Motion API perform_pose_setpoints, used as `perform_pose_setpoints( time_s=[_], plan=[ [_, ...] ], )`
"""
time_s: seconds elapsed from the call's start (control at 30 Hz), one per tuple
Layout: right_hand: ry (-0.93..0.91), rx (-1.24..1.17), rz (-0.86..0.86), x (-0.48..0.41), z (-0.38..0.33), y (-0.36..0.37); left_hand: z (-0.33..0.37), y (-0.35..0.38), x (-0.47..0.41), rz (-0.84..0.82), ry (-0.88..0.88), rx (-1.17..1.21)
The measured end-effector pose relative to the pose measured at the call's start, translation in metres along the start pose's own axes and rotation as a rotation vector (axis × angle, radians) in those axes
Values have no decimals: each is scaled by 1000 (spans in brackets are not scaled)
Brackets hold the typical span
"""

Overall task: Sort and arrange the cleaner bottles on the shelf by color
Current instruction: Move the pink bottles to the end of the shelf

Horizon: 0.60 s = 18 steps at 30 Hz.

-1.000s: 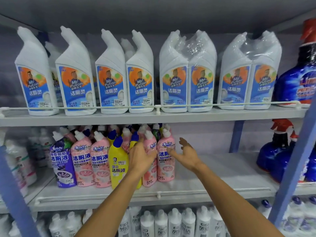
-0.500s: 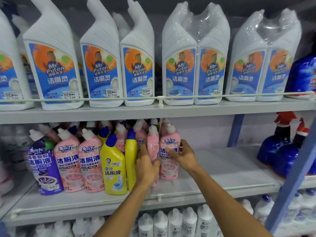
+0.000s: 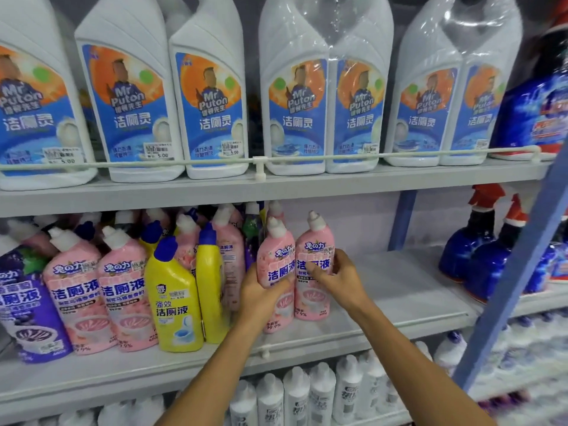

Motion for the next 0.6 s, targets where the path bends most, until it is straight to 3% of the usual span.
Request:
perform_pose_setpoints(
  time_s=[0.3, 0.6],
  plan=[
    [62, -30, -41, -10, 40, -12, -30, 23, -3, 39, -70, 134],
    [84, -28, -3, -59, 81, -114, -51, 131, -41, -48, -61, 48]
  ],
)
Point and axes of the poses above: each hand's wrist, its own x-axis away from the middle knuckle, its own y-axis out of the palm, z = x × y, the point moved 9 cm from there along -x, towards the middle knuckle, and after that the axes turned 13 degrees about x, right-handed, at the moved point
